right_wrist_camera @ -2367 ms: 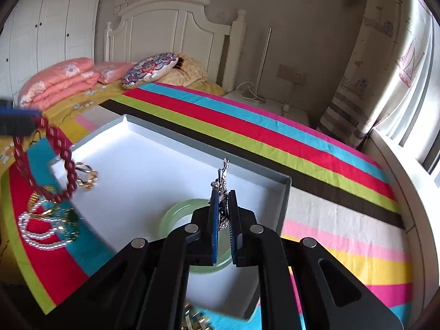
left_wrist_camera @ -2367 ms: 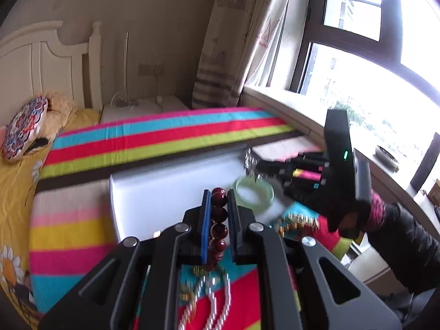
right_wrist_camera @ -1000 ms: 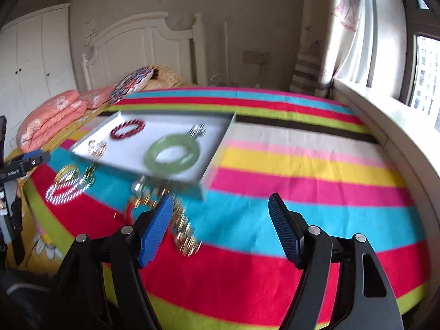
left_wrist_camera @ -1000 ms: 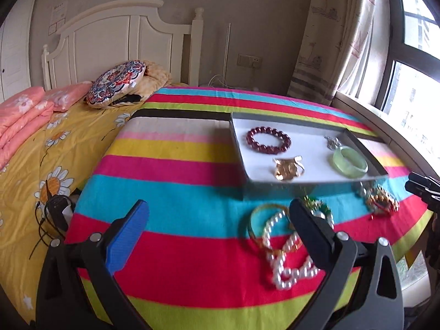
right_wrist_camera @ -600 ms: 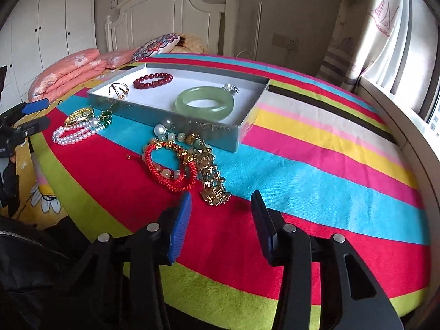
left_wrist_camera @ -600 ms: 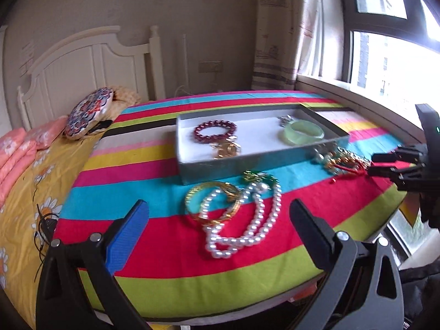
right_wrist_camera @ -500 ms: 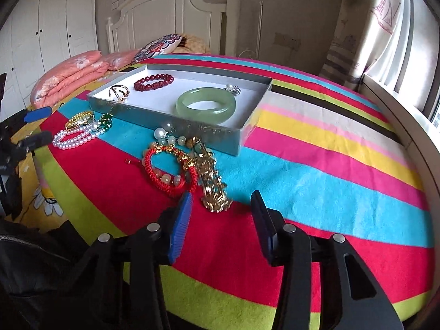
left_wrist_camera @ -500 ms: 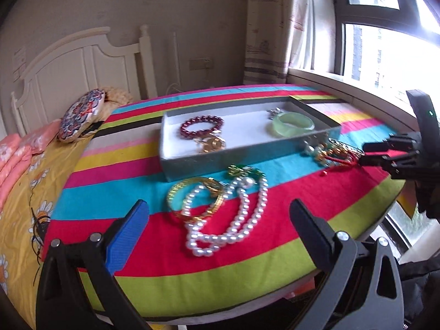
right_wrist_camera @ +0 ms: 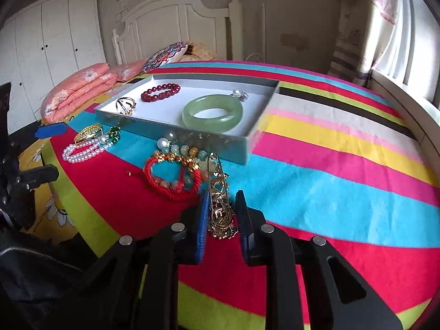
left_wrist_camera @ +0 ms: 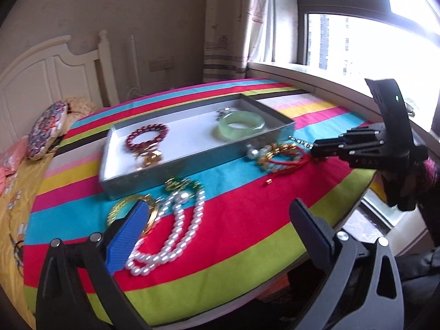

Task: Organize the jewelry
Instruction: 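Grasp the red string bead bracelet with the left gripper while the right holds the gold pendant, then lower the red string bracelet into the tray with the left gripper while the right places the gold pendant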

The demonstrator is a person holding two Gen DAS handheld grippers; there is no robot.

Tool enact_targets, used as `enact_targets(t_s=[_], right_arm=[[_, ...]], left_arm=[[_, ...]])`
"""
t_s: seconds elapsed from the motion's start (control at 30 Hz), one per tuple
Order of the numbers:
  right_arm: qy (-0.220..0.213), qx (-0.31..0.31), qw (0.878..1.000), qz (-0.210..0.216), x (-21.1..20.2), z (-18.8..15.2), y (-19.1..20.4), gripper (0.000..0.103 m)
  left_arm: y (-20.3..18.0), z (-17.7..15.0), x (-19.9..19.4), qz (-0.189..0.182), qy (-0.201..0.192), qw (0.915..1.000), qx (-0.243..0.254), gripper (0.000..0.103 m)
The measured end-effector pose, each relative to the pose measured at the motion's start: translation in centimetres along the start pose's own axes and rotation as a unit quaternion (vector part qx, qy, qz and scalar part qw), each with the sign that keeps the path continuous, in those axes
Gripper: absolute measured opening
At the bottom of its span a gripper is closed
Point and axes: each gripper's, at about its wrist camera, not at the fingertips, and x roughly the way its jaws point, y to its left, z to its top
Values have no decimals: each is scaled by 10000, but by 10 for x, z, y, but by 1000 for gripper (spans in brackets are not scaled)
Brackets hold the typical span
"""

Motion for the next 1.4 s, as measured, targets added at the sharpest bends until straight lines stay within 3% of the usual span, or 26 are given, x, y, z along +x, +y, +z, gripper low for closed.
enact_targets(t_s=[0.1,0.2,0.37,0.5,0.7,0.8,0.9,1.0,1.17,1.27,1.4], right_arm=[[-122,199,9997,-55,-14,-10,-8,21],[-259,376,9989,-103,-24,-15,-16,20],[-478,671,9965,-132,-32,-19,-30,21],[-588,835,9947,-73,-36,-24,-38,21],[-711,973,9927,10,-41,-30,-45,21],[-778,1026,9917,31,-45,-32,-47,21],[-803,1054,9912,33,-48,-33,-49,21],[-827,1073,9908,32,-51,-35,-49,21],[-858,1098,9902,8,-51,-35,-50,21],[-876,1132,9897,-31,-49,-34,-49,21],[-941,1186,9885,-19,-50,-31,-47,21]], left_arm=[[-16,15,10,-371,-27,9992,176,101],[-44,29,25,-701,-51,9946,763,99],[-85,38,58,-926,247,9768,1913,58],[-99,36,78,-843,395,9625,2548,53],[-99,36,103,-855,621,9438,3131,32],[-98,36,106,-1209,665,9348,3274,16],[-104,33,104,-1128,616,9312,3410,8],[-103,35,96,-1212,471,9352,3293,6],[-85,55,81,-1518,183,9539,2582,6],[-72,67,77,-1503,60,9629,2241,6],[-62,77,70,-1461,-94,9687,2005,6]])
